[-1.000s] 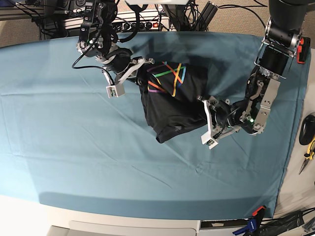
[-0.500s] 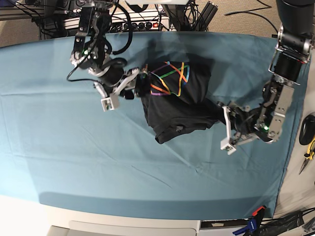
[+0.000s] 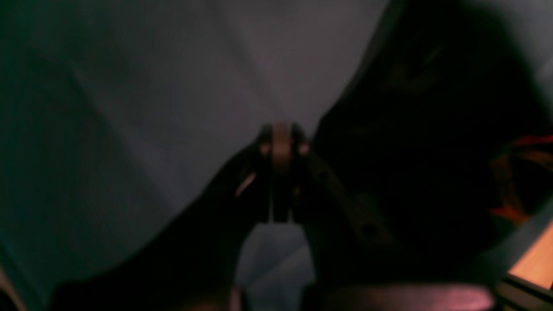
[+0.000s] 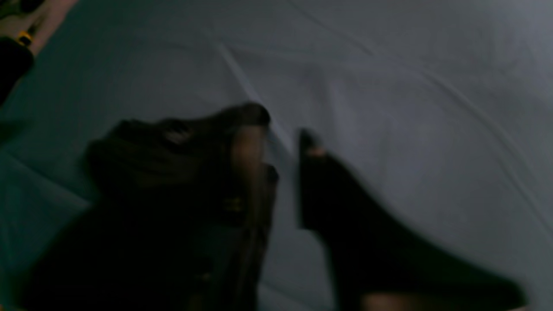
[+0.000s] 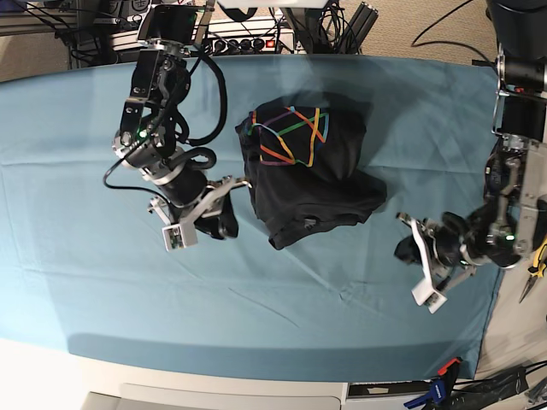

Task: Fold the T-shirt properly
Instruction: 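Tuck and press the shirt edges inward with both grippers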

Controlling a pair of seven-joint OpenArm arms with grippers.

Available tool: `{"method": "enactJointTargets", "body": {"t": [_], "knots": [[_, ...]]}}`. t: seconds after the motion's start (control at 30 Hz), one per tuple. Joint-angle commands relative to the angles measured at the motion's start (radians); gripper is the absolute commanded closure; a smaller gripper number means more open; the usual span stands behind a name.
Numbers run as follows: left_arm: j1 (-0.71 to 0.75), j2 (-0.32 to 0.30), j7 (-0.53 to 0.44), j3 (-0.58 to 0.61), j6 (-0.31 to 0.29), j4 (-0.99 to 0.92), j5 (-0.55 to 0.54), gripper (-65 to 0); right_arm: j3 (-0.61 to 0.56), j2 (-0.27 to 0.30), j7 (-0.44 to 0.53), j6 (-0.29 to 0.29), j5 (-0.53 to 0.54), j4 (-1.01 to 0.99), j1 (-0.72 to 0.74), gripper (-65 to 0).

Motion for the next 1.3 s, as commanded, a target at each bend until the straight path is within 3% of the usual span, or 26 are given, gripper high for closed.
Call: {"method": "enactJointTargets", "body": {"t": [0.0,0.23,0.47,0.63,0.83,0.97,1.27], "knots": [[0.0,0.003,-0.006,-0.026,-0.006,0.013,-0.032,0.0,-0.001,-0.01,0.038,0.003,0.013,0.011,0.02,0.0],[0.164,0.148,-0.01,-0.053,-0.006,0.012,-0.068,0.0,-0.004,-0.04,0.066,0.003,0.048,-0.144,0.089,0.0],[0.193,0.265,-0.003,-0.053,-0.026,0.013,-0.098,0.0,-0.004,-0.04,0.067,0.005,0.071,-0.445,0.231,0.0],[0.22,0.319,0.01,-0.053,-0.027,0.013,-0.113,0.0,-0.004,-0.04,0.062,0.056,0.121,-0.514,0.249,0.0],[0.29,0.334,0.069,-0.053,-0.115,0.045,-0.252,0.0,-0.004,-0.04,0.048,0.172,0.221,-0.513,0.249,0.0],[0.327,0.334,0.071,-0.053,-0.151,0.103,-0.267,0.0,-0.004,-0.04,0.045,0.206,0.258,-0.513,0.249,0.0],[0.337,0.331,0.007,-0.054,-0.145,0.107,-0.066,0.0,-0.009,-0.04,0.041,0.212,0.257,-0.517,0.249,0.0]]}}
